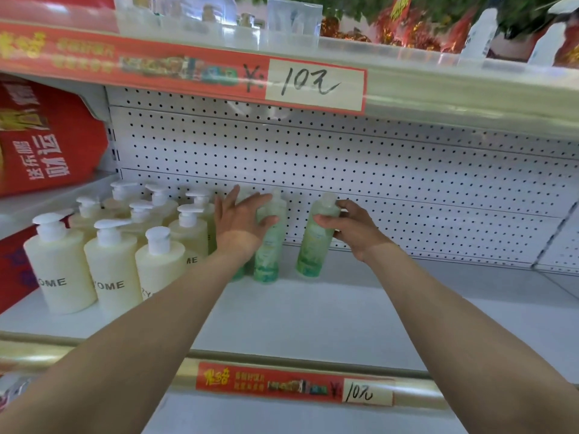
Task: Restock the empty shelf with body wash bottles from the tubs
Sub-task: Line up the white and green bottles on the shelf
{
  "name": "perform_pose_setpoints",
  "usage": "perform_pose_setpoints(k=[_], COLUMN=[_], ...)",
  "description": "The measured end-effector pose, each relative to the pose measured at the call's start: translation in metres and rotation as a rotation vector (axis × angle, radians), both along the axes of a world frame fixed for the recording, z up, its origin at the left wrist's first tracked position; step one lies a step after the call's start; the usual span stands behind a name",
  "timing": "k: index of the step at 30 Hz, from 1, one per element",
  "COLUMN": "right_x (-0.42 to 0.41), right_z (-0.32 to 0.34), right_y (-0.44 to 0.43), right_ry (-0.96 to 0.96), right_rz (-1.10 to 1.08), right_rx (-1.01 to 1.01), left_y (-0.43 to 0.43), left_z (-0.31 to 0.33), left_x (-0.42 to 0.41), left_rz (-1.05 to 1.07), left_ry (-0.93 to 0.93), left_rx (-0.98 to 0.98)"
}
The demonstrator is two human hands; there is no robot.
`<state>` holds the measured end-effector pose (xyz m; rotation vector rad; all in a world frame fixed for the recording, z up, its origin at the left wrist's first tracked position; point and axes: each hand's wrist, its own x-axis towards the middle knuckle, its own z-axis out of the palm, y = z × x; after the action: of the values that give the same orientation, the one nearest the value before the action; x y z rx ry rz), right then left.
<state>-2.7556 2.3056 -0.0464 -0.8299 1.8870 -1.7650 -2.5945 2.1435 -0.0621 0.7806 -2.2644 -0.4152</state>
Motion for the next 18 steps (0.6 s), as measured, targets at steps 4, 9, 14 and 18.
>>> perform_pose_setpoints(k=[4,9,14,18], right_x=[-0.013,-0.026,-0.037,-0.041], right_z=[-0.014,-0.025,-0.028,-0.032], right_y=[-0.012,-0.026,-0.043,-0.055], right_ry=[0.034,0.053,0.085,0.105], right_rz=[0.009,0.002,0.037,0.057], right_rx=[-0.005,0.015,0.044,0.057], left_y=[-0.008,-0.009,-0.008,-0.004], left_z=[-0.012,-0.014,-0.018,-0.016], left_x=[-0.004,-0.002,-0.003,0.0], left_rz=[-0.009,-0.007,0.0,-0.007], left_ry=[0.019,0.054,0.082,0.115], left_rx=[-0.015,-0.025,-0.072,-0.075])
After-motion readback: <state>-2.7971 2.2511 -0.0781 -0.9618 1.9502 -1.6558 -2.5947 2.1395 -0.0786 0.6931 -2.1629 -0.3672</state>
